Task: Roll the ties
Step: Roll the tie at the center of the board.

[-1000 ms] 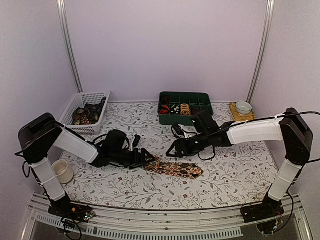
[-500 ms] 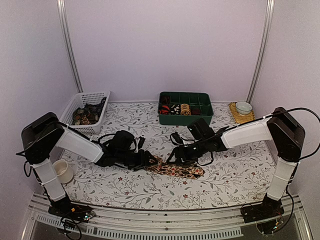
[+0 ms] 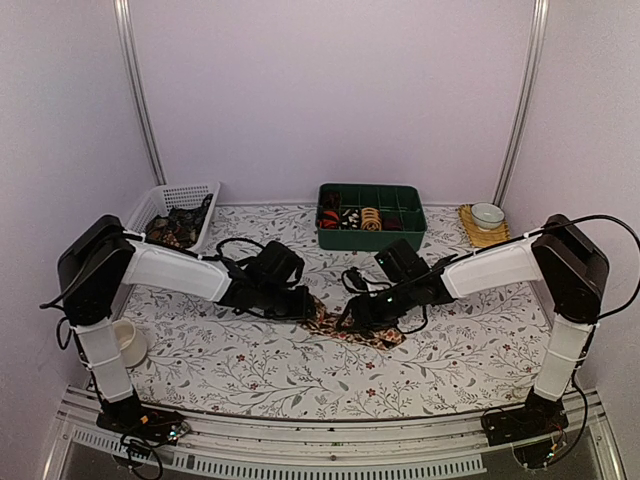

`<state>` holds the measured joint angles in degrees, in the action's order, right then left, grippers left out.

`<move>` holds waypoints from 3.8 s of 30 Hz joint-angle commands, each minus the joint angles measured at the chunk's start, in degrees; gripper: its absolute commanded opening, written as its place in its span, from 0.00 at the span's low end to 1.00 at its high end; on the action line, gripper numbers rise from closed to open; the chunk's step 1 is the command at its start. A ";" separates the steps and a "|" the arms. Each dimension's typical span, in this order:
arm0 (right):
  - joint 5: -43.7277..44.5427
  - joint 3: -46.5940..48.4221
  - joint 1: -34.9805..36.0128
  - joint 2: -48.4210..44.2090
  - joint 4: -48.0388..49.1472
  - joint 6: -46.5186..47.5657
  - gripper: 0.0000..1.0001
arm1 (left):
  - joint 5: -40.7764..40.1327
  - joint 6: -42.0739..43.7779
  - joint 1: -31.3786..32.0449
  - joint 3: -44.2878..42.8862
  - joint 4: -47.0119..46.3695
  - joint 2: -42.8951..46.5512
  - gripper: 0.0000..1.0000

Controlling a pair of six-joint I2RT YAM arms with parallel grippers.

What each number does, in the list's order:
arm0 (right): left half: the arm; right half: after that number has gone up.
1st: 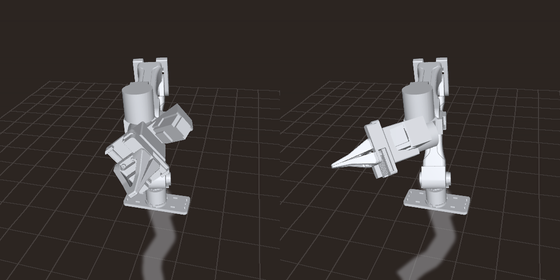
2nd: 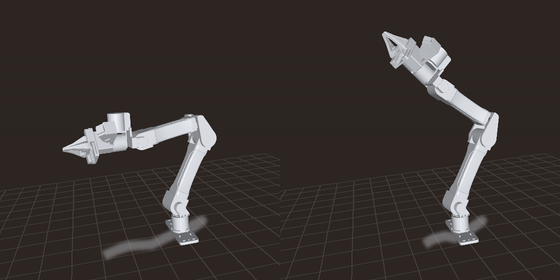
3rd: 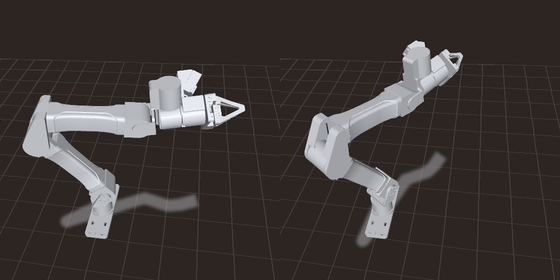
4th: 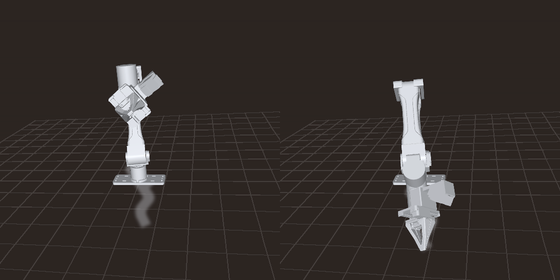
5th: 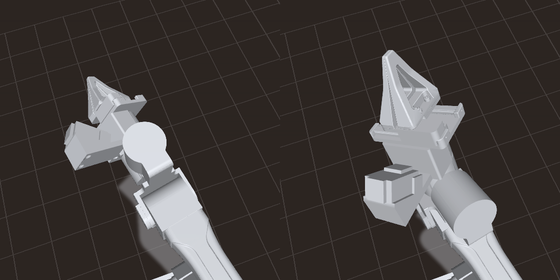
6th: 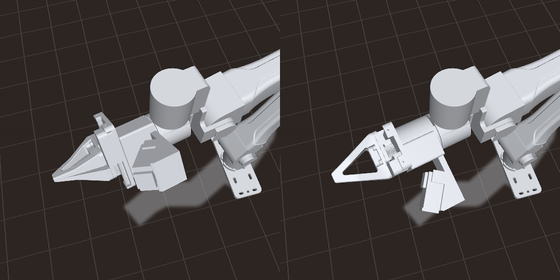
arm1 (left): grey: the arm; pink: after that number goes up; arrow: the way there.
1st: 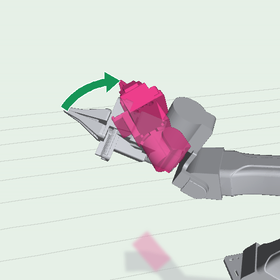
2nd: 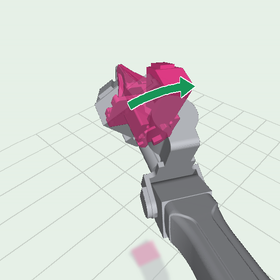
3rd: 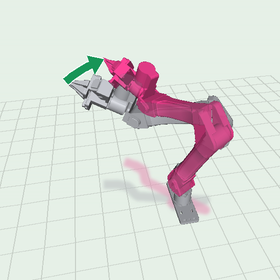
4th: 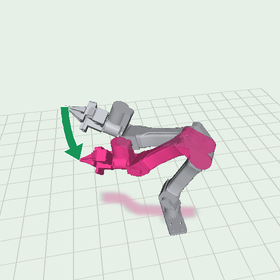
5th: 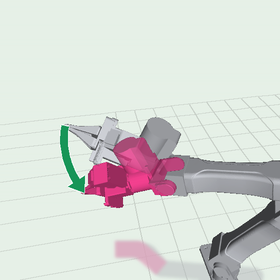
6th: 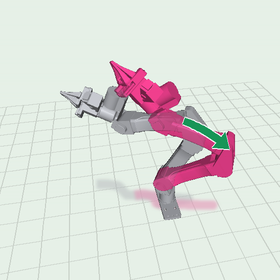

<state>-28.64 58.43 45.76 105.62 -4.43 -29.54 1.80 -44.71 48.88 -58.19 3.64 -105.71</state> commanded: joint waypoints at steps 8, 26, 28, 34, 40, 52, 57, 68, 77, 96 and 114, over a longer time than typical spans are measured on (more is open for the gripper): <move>4.80 -1.12 -4.46 -12.25 -4.94 2.73 0.68 | -25.48 17.73 5.34 -19.55 29.17 -10.41 0.24; 3.03 -5.64 -8.97 -17.07 -2.49 0.76 0.70 | -46.18 23.62 15.81 -47.84 52.14 -30.94 0.28; 2.75 -6.01 -9.26 -17.17 -2.18 0.72 0.70 | -45.57 23.92 16.37 -48.44 51.82 -31.42 0.31; 1.79 -6.28 -10.11 -16.86 -1.31 0.37 0.70 | -44.10 24.28 17.40 -50.54 51.33 -32.11 0.42; 1.30 -6.41 -10.91 -16.73 -0.68 0.19 0.70 | -43.49 24.40 18.62 -51.77 51.39 -31.82 0.47; 0.17 -6.59 -12.49 -15.27 0.93 -0.16 0.71 | -42.94 25.61 19.06 -51.98 49.26 -27.95 0.79; -0.09 -5.77 -12.67 -14.05 1.18 -0.34 0.71 | -41.56 26.97 19.51 -50.81 46.07 -24.29 0.86; -3.20 -0.11 -12.60 -11.64 1.93 -1.04 0.70 | -32.48 25.39 17.55 -39.09 33.92 -9.76 0.97; -7.70 7.45 -8.63 -2.76 5.88 -4.86 0.69 | -18.05 15.53 6.00 -12.55 17.34 14.66 1.00; -11.95 15.78 -2.71 10.74 7.80 -8.97 0.69 | 4.93 9.02 -11.60 8.50 -3.92 18.96 1.00; -6.69 5.67 -2.72 11.35 4.85 -5.93 0.69 | 18.71 6.30 -12.95 10.84 -19.44 8.44 1.00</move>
<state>-38.04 67.07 42.74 114.19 3.40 -36.51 15.70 -36.58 36.62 -48.75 -9.13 -94.26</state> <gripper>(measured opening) 0.687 0.998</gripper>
